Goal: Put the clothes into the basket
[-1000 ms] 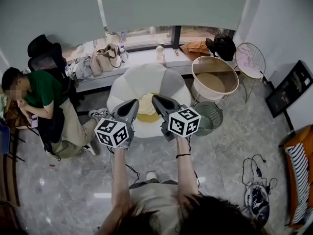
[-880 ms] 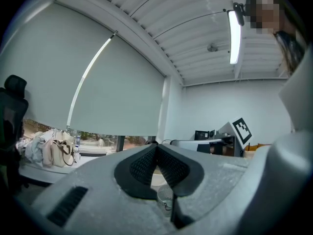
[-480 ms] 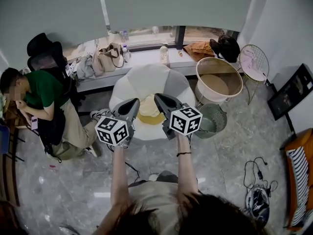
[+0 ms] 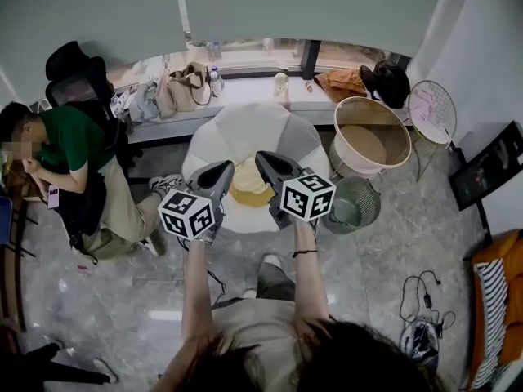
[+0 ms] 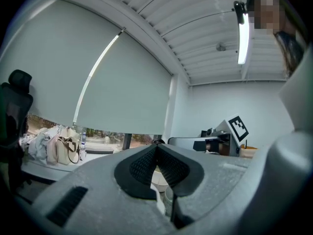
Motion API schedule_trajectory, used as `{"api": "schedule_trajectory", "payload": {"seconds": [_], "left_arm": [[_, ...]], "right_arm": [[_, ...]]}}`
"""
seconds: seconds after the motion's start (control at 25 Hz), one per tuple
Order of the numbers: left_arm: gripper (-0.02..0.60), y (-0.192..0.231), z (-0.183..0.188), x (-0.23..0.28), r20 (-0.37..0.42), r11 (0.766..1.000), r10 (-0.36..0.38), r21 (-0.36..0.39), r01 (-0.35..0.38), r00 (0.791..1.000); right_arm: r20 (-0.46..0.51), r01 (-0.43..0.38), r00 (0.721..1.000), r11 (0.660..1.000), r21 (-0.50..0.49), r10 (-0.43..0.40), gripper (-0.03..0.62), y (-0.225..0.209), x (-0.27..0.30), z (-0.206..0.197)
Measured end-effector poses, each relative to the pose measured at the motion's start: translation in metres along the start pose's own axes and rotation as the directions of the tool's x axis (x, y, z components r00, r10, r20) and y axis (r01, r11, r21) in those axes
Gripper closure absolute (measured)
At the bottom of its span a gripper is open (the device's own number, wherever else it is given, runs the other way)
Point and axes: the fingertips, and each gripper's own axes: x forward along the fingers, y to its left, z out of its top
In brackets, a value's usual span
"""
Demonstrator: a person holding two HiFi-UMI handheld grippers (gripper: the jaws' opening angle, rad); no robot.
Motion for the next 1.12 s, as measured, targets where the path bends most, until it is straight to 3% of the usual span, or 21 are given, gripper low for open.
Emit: {"api": "schedule_trajectory", "payload": {"seconds": [0.44, 0.72, 1.12], "left_arm": [[0.571, 0.042, 0.018, 0.048, 0.028, 0.998, 0.061, -0.023, -0.06, 0.998], [0.571, 0.072, 0.022, 0.053, 0.039, 0.99, 0.135, -0.049, -0.133, 0.99], [0.571, 0.086, 0.018, 0.067, 0.029, 0.981, 0.185, -0.071, -0.183, 0.982]], "right_arm": [[-0.02, -0.051, 0.998, 0.999, -0.007, 0.051, 0.585, -0.048, 0.048, 0.032], [-0.051, -0.1, 0.994, 0.995, 0.007, 0.101, 0.585, -0.063, 0.078, 0.033], [-0.097, -0.158, 0.983, 0.987, 0.016, 0.159, 0.585, -0.072, 0.101, 0.03]]}}
